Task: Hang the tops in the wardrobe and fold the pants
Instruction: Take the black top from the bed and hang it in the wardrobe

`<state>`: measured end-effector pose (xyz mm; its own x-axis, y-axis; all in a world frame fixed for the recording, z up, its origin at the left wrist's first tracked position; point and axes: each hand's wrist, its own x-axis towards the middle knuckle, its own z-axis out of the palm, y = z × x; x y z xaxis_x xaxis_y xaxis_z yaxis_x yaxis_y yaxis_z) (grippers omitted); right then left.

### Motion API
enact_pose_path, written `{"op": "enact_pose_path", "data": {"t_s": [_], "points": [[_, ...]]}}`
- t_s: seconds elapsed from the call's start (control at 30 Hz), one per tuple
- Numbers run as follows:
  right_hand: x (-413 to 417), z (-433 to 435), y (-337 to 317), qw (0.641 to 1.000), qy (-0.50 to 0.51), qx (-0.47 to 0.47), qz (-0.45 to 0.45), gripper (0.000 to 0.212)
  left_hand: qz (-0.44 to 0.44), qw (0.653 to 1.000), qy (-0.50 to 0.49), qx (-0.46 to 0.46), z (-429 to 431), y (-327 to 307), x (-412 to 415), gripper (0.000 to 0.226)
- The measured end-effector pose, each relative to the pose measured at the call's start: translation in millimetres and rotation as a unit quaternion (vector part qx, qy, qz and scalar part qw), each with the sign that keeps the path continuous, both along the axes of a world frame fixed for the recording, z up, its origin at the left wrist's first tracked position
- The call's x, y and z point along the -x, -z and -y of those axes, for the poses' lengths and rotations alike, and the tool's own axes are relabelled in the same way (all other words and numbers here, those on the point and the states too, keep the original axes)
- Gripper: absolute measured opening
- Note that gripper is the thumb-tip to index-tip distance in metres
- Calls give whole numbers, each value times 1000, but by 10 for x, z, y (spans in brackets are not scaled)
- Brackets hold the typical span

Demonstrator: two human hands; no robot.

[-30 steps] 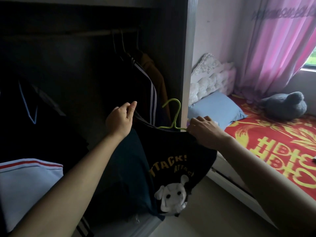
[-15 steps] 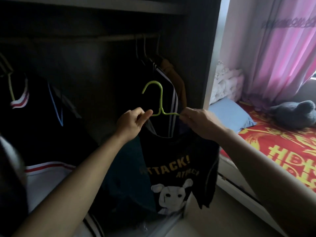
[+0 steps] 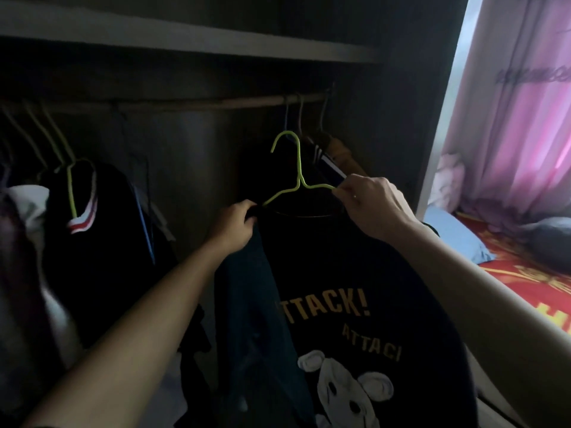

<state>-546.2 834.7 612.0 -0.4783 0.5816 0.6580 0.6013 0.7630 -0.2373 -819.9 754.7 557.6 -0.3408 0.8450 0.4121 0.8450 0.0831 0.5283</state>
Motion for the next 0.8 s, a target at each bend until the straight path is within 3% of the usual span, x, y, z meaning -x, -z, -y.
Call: {"op": "enact_pose_path", "data": {"t_s": [0.13, 0.2, 0.3, 0.4, 0.53, 0.67, 0.8], "points": [[342, -235, -191, 1000, 17, -7, -24, 26, -38, 999, -11, -8, -198, -314, 164, 33], [533, -385, -304, 999, 21, 0, -43, 26, -127, 990, -53, -20, -311, -533, 298, 35], [845, -630, -468, 998, 11, 20, -58, 26, -279, 947, -156, -46, -440, -865, 519, 52], [1135, -899, -625, 996, -35, 61, -61, 24, -356, 909, -210, -48, -594, -1117, 693, 80], [1503, -1258, -765, 971, -156, 169, -60, 34, -387, 887, -252, -20, -807, -1234, 886, 94], [1857, -1484, -515, 969, -180, 168, 0, 37, -445, 850, -280, -18, -878, -1119, 1087, 107], [1984, -1530, -201, 970, -195, 137, -42, 40, -464, 838, -285, -27, -876, -1108, 1135, 108]]}}
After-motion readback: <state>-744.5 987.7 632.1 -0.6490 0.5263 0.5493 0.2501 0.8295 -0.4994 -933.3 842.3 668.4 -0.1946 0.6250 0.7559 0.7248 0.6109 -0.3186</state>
